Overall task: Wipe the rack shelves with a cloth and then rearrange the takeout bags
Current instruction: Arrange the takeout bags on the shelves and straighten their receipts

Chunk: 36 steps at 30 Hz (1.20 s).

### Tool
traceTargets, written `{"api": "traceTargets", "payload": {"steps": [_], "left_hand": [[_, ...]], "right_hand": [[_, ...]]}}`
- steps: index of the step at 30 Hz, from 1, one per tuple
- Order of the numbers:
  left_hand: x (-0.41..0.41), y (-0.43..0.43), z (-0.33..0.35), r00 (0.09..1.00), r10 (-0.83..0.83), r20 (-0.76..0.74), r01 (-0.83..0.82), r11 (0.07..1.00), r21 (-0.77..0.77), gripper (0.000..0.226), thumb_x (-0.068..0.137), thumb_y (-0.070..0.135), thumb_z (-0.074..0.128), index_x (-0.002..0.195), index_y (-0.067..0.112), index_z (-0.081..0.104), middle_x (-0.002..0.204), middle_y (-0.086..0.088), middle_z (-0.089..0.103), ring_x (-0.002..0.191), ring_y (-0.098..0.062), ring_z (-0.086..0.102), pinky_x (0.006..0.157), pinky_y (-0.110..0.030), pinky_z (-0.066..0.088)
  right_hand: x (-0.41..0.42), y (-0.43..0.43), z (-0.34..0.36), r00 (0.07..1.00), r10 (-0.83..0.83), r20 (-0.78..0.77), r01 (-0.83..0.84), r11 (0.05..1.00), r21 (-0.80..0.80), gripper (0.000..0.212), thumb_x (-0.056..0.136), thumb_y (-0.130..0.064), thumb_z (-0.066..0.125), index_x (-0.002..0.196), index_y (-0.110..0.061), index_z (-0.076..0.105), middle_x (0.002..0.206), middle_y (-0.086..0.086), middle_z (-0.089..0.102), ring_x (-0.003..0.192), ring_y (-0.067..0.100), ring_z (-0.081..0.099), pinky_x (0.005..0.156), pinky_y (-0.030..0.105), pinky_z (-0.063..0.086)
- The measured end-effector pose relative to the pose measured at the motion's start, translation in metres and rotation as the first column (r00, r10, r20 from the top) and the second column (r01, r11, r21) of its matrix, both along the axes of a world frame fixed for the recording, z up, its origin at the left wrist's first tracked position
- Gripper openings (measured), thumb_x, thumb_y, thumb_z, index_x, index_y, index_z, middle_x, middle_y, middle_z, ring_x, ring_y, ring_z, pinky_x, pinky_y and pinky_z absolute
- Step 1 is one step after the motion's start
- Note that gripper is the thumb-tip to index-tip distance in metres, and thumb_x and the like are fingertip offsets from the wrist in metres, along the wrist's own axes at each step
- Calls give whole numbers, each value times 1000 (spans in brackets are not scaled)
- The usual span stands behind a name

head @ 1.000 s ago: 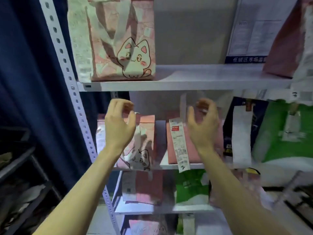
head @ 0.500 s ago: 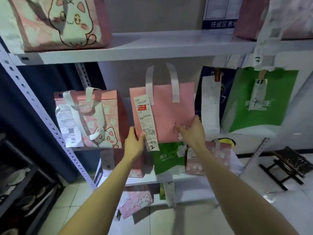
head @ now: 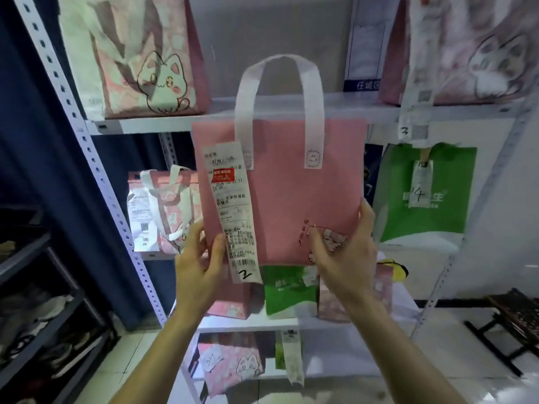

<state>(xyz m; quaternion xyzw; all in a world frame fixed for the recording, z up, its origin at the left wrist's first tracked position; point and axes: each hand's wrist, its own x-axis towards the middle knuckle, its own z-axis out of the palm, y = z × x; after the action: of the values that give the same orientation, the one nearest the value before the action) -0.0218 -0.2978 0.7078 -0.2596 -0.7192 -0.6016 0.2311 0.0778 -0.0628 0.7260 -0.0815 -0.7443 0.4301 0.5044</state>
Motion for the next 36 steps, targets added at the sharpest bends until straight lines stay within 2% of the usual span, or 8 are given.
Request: {"api": "traceTargets", "payload": {"steps": [5,9,13,18,26,29,32,36], "left_hand": [[-31,32,124,982,-34,-188,54,994,100,18,108,26,58,123,36,58,117,19,78,106,-10,79,83,-38,68],[-86,65,219,963,-5,-271,37,993,114,27,108,18,56,134,16,57,108,24,78,96,-2,78,81,-23,65],[-139,99,259,950,58,-307,-60,998,5,26,110,25,57,135,22,55,109,17,79,91,-9,78,80,-32,66],[-199,132,223,978,180,-101,-205,912,-355,29,113,32,50,129,7,49,114,-16,75,105,-43,72,76,-41,48],[-208,139,210,975,181,-129,-213,931,-297,32,114,31,48,134,6,42,124,-19,73,107,-44,70,74,-44,47],[-185,132,192,979,121,-161,-129,991,-40,45,111,23,56,151,10,40,148,-10,61,129,-24,62,108,-41,52],[-163,127,133,917,276,-288,-243,959,146,40,111,25,54,148,12,47,144,-8,57,130,-19,57,112,-31,45],[-132,164,37,994,39,-106,-55,986,-155,20,107,14,58,127,14,60,122,-4,65,111,-22,65,98,-44,56]], "right_hand": [[-23,24,134,987,-37,-158,54,993,102,86,84,-41,73,156,-25,28,124,-8,65,92,11,71,81,41,65],[-71,55,227,974,-16,-228,43,993,112,76,84,-34,72,149,-19,36,97,-28,68,75,-1,71,67,28,64],[-127,94,260,991,-28,-133,38,996,76,65,84,-27,76,139,-15,42,115,-11,68,91,5,71,84,32,63],[-180,137,219,944,-23,328,-8,996,93,56,96,-38,76,135,-12,46,121,4,65,116,29,65,86,34,48],[-183,144,209,938,-23,345,-14,995,103,63,97,-49,73,142,-13,46,138,4,65,125,25,63,91,32,46],[-151,131,184,996,19,91,-21,999,28,59,102,-51,65,149,-20,47,141,-5,64,128,13,61,105,33,50],[-118,130,106,987,-117,-108,113,993,-38,30,102,-46,58,126,-27,58,116,-13,66,106,1,65,98,33,58],[-93,150,-1,938,-228,262,231,973,23,33,105,-36,59,135,-24,54,129,-6,61,117,17,62,102,46,56]]}}
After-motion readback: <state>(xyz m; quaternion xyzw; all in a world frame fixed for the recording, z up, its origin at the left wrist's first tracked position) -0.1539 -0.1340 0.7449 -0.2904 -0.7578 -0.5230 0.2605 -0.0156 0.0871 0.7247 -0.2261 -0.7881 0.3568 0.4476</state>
